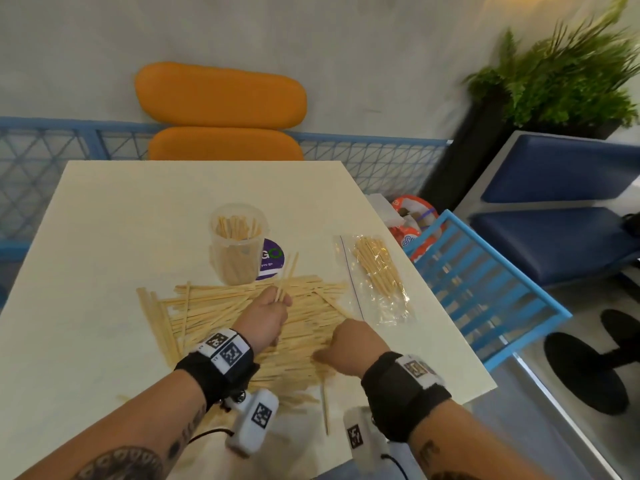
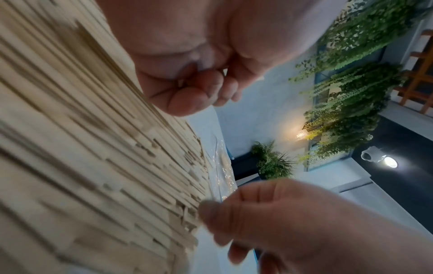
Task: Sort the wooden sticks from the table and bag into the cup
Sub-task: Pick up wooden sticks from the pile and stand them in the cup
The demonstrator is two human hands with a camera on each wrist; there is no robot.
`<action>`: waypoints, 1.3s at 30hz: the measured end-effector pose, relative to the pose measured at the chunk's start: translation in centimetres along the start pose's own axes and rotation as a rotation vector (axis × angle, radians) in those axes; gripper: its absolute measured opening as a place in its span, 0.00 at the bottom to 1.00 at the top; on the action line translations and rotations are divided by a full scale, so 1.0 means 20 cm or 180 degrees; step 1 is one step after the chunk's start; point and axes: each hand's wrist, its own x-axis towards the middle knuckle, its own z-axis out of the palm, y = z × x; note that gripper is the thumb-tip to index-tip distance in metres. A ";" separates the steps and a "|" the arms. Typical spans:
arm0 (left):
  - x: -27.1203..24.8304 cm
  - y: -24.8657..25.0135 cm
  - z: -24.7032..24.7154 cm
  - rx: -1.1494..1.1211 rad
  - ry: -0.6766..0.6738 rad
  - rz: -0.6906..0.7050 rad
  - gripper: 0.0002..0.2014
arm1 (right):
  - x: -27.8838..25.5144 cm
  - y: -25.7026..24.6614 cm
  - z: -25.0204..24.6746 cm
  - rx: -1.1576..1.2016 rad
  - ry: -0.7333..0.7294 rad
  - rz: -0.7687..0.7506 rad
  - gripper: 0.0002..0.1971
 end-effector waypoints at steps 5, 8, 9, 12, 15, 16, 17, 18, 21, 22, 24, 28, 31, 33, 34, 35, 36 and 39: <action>-0.04 -0.06 -0.01 -0.0005 0.0028 -0.0102 0.09 | -0.02 0.02 0.17 -0.0108 0.0017 0.0170 0.16; -0.07 -0.07 -0.01 -0.0019 0.0026 -0.0090 0.09 | -0.02 0.03 0.19 -0.0105 0.0110 0.0231 0.12; -0.07 -0.07 -0.02 -0.0017 0.0038 -0.0080 0.08 | -0.02 0.04 0.20 -0.0116 0.0143 0.0218 0.09; -0.07 -0.08 -0.03 0.0013 0.0064 -0.0062 0.10 | -0.01 0.06 0.20 -0.0084 0.0252 0.0250 0.05; -0.08 -0.08 -0.05 0.0033 0.0051 -0.0054 0.09 | -0.02 0.08 0.17 0.0069 0.0294 0.0321 0.07; -0.08 -0.07 -0.05 0.0030 0.0046 -0.0051 0.09 | -0.02 0.09 0.16 0.0091 0.0287 0.0346 0.07; -0.08 -0.07 -0.06 0.0019 0.0047 -0.0061 0.09 | -0.03 0.10 0.14 0.0113 0.0290 0.0373 0.06; -0.08 -0.06 -0.06 -0.0011 0.0053 -0.0082 0.09 | -0.04 0.12 0.11 0.0150 0.0299 0.0411 0.05; -0.09 -0.02 -0.04 -0.0197 0.0051 -0.0098 0.09 | -0.04 0.16 0.00 0.0342 0.0383 0.0591 0.03; -0.10 0.00 -0.03 -0.0228 0.0017 -0.0103 0.09 | -0.04 0.17 -0.05 0.0440 0.0429 0.0637 0.04; -0.11 0.03 0.02 -0.0239 -0.0082 -0.0109 0.09 | -0.03 0.17 -0.15 0.0623 0.0546 0.0587 0.07; -0.12 0.07 0.13 -0.0232 -0.0380 -0.0121 0.08 | -0.01 0.05 -0.25 0.1673 0.0765 0.0161 0.08; -0.12 0.10 0.20 -0.0451 -0.0566 -0.0108 0.08 | 0.00 -0.06 -0.24 0.2582 0.0654 0.0090 0.05; -0.11 0.10 0.20 -0.0447 -0.0522 -0.0076 0.08 | 0.03 -0.10 -0.21 0.2797 0.0589 0.0046 0.07; -0.10 0.09 0.20 -0.0420 -0.0463 -0.0079 0.08 | 0.04 -0.12 -0.20 0.2790 0.0589 -0.0006 0.07; -0.10 0.08 0.19 -0.0354 -0.0398 -0.0063 0.08 | 0.06 -0.12 -0.19 0.2739 0.0594 -0.0086 0.07; -0.08 0.07 0.18 -0.0262 -0.0325 -0.0046 0.09 | 0.08 -0.12 -0.18 0.2699 0.0594 -0.0178 0.07; -0.03 0.02 0.13 -0.0163 -0.0065 -0.0233 0.11 | 0.16 -0.07 -0.17 0.2154 0.0728 -0.0236 0.09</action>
